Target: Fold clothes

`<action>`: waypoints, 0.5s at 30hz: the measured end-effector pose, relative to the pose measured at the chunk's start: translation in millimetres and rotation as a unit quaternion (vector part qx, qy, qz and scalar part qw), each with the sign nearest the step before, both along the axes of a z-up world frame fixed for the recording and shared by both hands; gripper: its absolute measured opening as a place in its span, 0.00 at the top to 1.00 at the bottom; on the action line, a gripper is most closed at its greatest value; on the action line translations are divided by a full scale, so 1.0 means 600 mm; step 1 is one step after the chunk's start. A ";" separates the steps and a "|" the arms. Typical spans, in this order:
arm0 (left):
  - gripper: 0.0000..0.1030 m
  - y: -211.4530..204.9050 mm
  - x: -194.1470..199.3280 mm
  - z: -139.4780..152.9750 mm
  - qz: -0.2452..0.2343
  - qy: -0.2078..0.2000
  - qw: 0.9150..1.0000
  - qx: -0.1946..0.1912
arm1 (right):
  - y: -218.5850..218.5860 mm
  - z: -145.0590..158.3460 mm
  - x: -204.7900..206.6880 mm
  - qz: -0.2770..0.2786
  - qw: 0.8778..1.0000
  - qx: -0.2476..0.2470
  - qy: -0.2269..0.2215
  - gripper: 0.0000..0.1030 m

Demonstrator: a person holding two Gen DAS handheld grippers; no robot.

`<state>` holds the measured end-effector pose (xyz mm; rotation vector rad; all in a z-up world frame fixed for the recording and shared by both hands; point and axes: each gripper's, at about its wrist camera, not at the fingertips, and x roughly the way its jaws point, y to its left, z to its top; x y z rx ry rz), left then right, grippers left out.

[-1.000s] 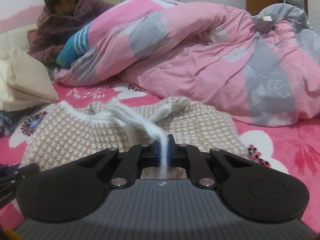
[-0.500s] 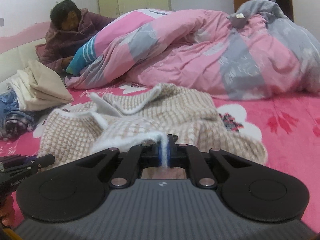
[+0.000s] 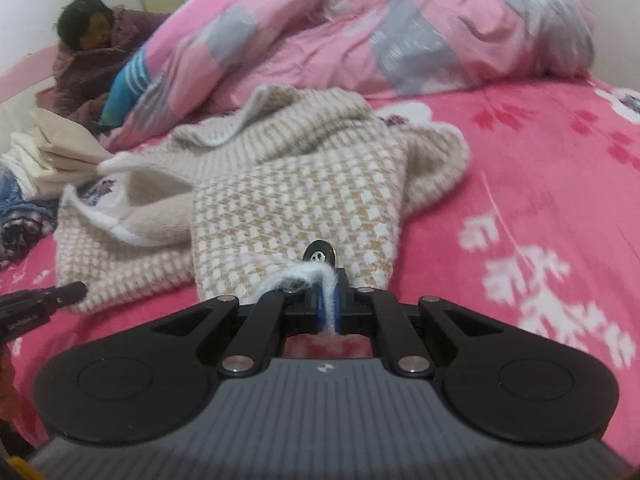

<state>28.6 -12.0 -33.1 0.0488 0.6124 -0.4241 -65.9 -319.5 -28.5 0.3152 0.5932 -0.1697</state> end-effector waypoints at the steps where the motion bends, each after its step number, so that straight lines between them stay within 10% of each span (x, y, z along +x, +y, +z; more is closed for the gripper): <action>1: 0.90 0.001 -0.001 0.000 -0.002 0.000 1.000 0.000 | 0.000 -0.006 -0.006 -0.005 1.000 0.002 0.004 0.97; 15: 0.64 0.035 -0.021 0.013 0.004 -0.006 1.000 -0.012 | -0.002 -0.016 -0.080 -0.030 0.999 0.030 -0.003 0.96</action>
